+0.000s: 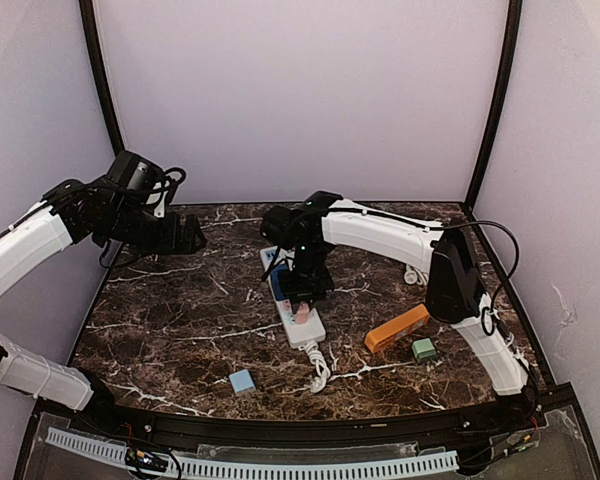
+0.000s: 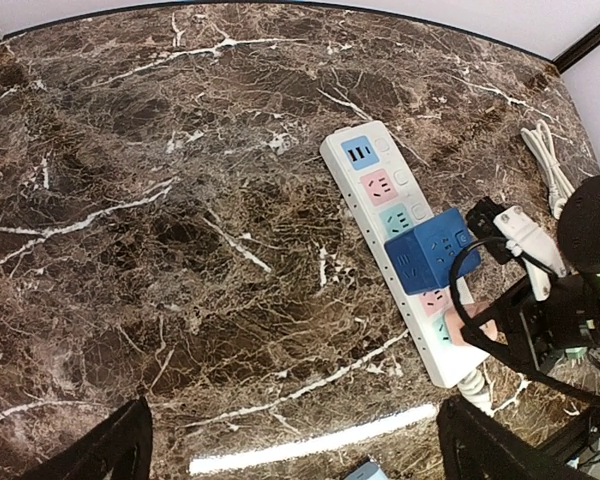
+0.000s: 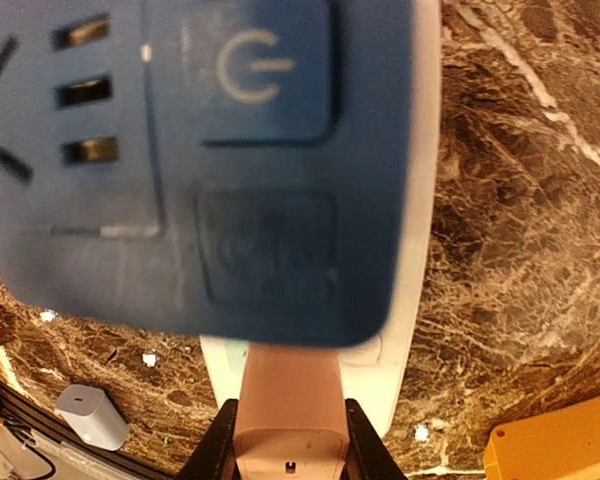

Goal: Insert the plug

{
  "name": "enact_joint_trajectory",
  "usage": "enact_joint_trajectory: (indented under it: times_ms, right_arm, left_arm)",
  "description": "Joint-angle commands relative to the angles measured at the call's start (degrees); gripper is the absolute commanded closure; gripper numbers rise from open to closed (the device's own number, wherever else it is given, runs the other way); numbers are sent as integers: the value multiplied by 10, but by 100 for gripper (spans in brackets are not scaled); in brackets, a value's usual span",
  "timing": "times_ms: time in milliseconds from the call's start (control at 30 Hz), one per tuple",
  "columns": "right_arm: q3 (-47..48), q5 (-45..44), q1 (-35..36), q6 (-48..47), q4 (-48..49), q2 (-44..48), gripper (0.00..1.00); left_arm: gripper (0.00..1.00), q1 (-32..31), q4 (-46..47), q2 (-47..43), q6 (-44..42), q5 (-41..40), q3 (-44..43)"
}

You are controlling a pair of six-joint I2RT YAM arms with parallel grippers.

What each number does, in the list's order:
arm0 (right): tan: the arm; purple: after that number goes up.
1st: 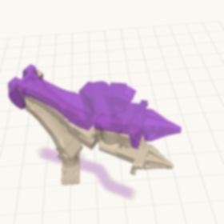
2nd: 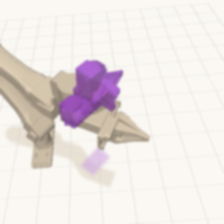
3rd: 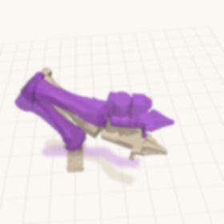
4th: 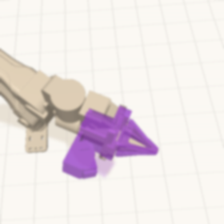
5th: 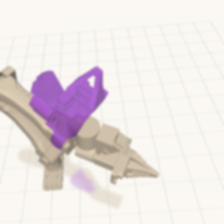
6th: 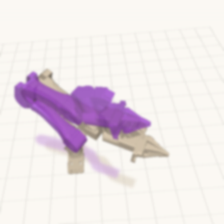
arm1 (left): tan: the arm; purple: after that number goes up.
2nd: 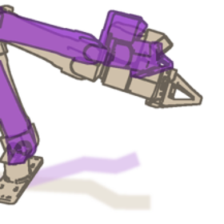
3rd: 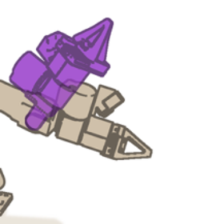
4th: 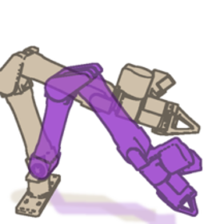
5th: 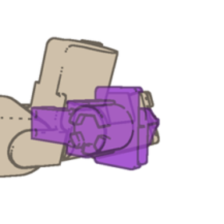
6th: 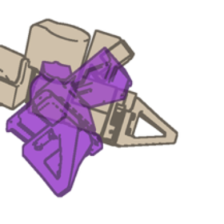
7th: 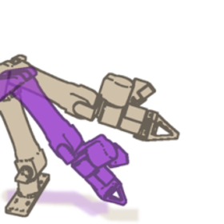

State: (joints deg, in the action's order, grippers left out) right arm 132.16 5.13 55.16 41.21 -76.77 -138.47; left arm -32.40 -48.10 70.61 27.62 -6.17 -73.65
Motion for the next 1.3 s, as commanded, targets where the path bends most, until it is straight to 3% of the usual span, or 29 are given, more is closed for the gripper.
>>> enact_joint_trajectory:
  times_ms: [0,700,867,1033,1267]
  right_arm:
    - [-24,15,17,-14,-10,-84,100]
    - [-76,26,14,-85,48,-73,100]
    - [-73,13,14,-100,47,-60,90]
    - [-78,-2,14,-115,39,-44,70]
    - [-75,-22,13,-135,24,-19,59]
  left_arm:
    - [0,2,12,-12,-11,20,15]
    - [0,2,60,-49,9,15,44]
    - [0,2,65,-52,20,16,49]
    - [0,2,69,-54,34,12,53]
    - [0,2,77,-63,55,15,69]
